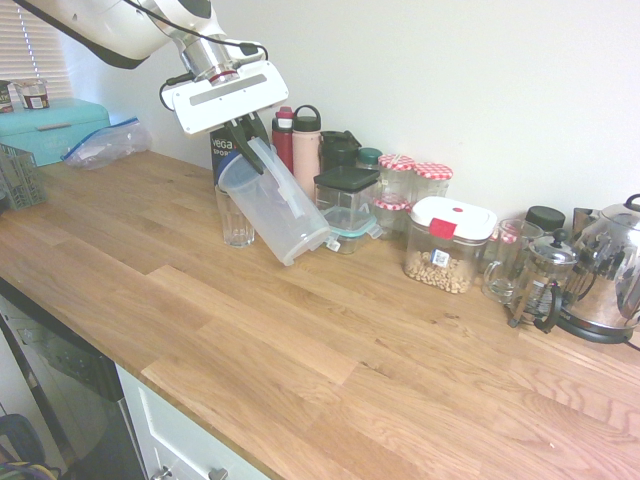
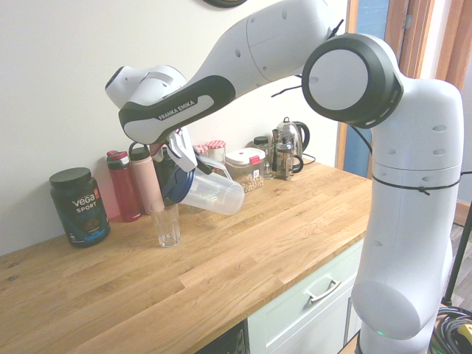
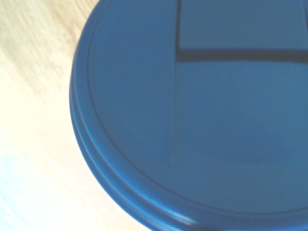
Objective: Pour me some water
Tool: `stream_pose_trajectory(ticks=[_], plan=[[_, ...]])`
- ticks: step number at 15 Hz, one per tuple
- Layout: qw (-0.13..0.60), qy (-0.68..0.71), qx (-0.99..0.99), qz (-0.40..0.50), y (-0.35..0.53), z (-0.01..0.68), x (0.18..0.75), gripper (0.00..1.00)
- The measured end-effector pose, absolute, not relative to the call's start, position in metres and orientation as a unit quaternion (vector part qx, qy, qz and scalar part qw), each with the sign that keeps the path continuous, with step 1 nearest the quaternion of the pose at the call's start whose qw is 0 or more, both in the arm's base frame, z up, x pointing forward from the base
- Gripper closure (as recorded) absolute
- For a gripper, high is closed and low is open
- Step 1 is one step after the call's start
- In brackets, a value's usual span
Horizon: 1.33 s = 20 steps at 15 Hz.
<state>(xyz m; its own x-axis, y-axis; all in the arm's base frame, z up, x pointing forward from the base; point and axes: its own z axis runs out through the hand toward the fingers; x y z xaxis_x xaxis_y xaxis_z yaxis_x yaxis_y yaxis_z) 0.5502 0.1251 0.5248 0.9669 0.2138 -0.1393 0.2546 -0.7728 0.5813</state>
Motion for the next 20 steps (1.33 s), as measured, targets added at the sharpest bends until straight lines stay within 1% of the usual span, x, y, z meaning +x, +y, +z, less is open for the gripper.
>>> stream_pose_trajectory(ticks=[2,5,8,10,14,17,20], plan=[[0.28,0.109,0.954,-0.01,0.117,0.548,0.545,1.0],[0.203,0.062,0.977,0.033,0.081,0.609,0.522,1.0],[0.122,-0.002,0.991,0.057,0.026,0.65,0.497,1.0],[0.075,-0.052,0.994,0.067,-0.016,0.66,0.485,1.0],[0.009,-0.154,0.985,0.08,-0.081,0.634,0.451,1.0],[-0.026,-0.231,0.968,0.093,-0.131,0.591,0.417,1.0],[-0.054,-0.304,0.944,0.117,-0.18,0.565,0.39,1.0]])
